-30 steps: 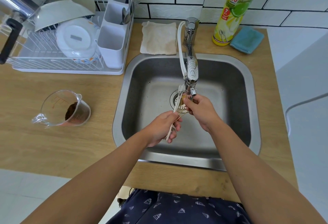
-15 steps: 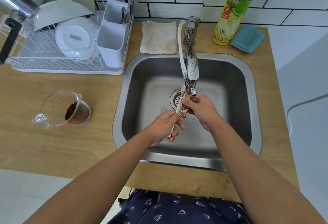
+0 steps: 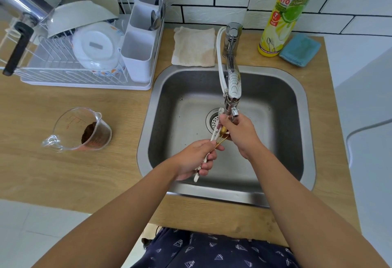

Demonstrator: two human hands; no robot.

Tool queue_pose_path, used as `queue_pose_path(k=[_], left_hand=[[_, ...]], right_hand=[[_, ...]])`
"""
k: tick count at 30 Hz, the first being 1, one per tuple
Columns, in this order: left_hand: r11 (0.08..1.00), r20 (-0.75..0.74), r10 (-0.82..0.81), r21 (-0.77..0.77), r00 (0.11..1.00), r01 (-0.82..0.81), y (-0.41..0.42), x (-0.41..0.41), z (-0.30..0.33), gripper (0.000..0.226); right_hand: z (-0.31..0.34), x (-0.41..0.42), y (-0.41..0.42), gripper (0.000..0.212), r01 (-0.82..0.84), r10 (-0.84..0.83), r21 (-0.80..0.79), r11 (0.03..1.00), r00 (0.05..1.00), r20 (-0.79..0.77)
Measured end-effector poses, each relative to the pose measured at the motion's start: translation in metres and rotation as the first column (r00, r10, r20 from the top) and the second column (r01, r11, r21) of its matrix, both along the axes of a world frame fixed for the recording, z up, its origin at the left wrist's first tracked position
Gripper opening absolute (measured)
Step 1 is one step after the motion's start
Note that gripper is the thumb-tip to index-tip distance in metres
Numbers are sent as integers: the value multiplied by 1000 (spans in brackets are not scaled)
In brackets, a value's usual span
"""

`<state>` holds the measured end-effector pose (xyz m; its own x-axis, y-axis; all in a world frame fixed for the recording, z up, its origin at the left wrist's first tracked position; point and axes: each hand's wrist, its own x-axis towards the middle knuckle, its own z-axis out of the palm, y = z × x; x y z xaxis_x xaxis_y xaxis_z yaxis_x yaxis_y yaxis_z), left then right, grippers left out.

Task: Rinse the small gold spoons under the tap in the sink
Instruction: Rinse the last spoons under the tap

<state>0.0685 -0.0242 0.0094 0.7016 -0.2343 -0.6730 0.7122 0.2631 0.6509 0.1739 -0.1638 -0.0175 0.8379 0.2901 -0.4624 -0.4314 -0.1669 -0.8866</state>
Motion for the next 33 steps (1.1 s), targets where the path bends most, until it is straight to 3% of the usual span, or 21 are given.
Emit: queue_pose_path(k=[4,7,10,13,16,18,20,23,26,30,33], left_hand=[[999,1,28,20,1000,-28,-1,4,-1,37],[999,-5,33,28,999,-33,1,5,-3,38],[999,-10,-6,37,1000,6,3,5,-3,37],[999,-1,-36,33,999,36,5,4,-3,36],[999,4,-11,50,1000,11,6,7,-5,38],[998,3,43,34,999,-43,7,10,-8,37],[995,-1,95,6,995,-95,6,16,-10,37],[995,0,95,-10,995,-95,5,32,-11,38],[999,18,32,-31,999,-32,5,47,-8,36],[977,106,-184,131,977,169,1,67,0,31],[934,135,-312,228,941,277,0,83,5,29]], right_hand=[[3,2,2,23,35,-30,56,998,996,-87],[6,5,2,12,-16,21,110,994,999,-41],[7,9,3,11,5,-5,52,999,1000,5],[10,12,5,21,83,-79,49,995,993,-84],[11,14,-2,35,55,-18,152,987,972,-234],[10,13,-10,23,22,47,226,974,954,-296],[7,12,-16,9,-18,77,197,980,952,-298],[10,15,-17,12,-65,111,185,981,961,-253],[21,25,-14,28,-7,55,232,973,978,-201],[26,35,-22,21,180,-118,369,912,976,-185],[26,31,-29,11,227,-131,473,852,965,-226]])
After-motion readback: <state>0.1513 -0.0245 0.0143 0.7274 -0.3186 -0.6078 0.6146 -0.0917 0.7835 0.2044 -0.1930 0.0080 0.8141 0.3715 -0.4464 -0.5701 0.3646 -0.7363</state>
